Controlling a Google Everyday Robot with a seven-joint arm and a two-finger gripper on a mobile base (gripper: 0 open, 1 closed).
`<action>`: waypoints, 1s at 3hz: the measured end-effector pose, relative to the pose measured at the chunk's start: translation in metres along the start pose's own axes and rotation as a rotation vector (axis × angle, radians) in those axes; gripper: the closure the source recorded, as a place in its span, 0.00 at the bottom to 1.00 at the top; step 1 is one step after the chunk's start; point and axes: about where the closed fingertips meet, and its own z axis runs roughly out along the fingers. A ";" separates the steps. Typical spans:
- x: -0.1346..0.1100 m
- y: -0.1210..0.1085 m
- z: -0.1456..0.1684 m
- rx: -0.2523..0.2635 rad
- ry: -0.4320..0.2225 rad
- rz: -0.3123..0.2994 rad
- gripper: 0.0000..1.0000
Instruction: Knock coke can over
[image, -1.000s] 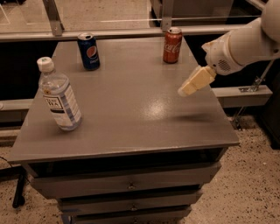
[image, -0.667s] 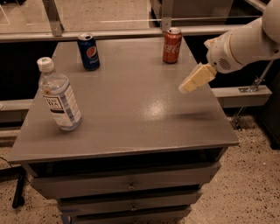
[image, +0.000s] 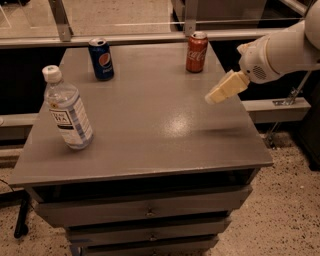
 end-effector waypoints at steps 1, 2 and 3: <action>0.007 -0.005 0.017 0.031 -0.066 0.132 0.00; 0.006 -0.031 0.043 0.111 -0.170 0.274 0.00; 0.001 -0.063 0.068 0.193 -0.285 0.369 0.00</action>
Offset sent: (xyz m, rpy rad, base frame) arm 0.1033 -0.0193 -0.0226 0.4719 -0.1598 -0.3818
